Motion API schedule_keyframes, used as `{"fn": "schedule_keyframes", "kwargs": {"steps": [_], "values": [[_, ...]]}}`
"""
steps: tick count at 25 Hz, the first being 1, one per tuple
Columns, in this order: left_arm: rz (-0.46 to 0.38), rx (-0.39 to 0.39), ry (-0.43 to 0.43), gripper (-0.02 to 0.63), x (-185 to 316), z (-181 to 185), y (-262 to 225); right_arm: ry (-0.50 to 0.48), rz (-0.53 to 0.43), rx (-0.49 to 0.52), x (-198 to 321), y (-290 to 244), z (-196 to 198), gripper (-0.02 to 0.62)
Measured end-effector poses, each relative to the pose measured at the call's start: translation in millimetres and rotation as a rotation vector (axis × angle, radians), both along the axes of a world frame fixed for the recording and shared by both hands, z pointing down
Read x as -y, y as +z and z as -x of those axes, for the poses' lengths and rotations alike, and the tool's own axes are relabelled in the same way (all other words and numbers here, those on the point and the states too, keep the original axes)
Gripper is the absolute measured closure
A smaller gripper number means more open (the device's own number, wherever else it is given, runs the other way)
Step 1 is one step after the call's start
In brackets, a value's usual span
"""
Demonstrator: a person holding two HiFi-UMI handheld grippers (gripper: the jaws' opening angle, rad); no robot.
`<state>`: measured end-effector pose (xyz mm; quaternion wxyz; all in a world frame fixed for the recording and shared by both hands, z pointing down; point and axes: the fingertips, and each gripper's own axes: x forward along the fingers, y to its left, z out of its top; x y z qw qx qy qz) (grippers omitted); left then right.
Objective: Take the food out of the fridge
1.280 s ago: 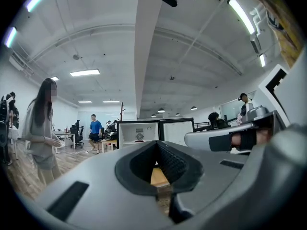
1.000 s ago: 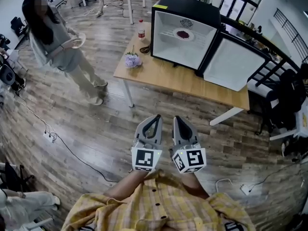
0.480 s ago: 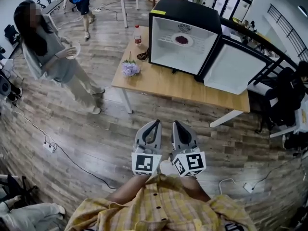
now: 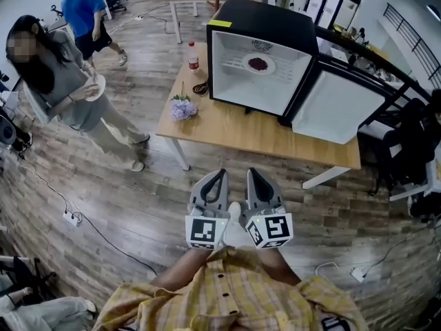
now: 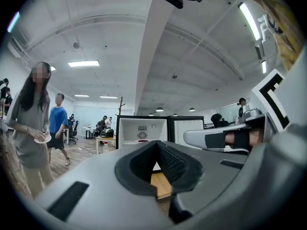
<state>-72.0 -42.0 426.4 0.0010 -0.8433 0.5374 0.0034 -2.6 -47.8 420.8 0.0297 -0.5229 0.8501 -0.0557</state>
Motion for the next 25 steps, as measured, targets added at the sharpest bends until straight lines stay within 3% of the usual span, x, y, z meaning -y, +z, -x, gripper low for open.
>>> {"fn": "schedule_keyframes", "kwargs": {"steps": [25], "values": [[0.008, 0.034, -0.013, 0.6, 203, -38, -4, 0.004, 0.008, -0.009, 204, -4, -36, 0.588]]}}
